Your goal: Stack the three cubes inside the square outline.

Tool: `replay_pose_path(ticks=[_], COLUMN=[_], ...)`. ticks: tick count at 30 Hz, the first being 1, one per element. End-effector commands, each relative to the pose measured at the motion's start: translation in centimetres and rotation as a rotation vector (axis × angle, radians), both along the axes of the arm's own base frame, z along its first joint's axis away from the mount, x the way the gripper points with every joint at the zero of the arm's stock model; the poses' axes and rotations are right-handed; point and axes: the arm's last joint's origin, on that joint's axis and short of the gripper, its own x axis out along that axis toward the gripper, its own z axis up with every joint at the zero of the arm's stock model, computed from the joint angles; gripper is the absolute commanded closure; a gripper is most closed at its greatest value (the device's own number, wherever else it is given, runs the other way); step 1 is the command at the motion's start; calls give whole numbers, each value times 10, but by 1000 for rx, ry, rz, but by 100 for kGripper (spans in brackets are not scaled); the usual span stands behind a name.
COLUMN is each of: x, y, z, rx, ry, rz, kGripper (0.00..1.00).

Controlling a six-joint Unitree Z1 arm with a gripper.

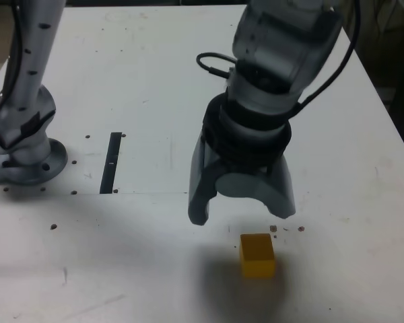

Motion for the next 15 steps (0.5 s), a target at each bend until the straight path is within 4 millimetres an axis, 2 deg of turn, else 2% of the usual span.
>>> replay_pose_path(ticks=[1,15], x=[2,25], y=[-3,-19], z=[-3,-35], rx=[3,-21], ry=[9,60], rz=[13,32], kGripper=[0,1])
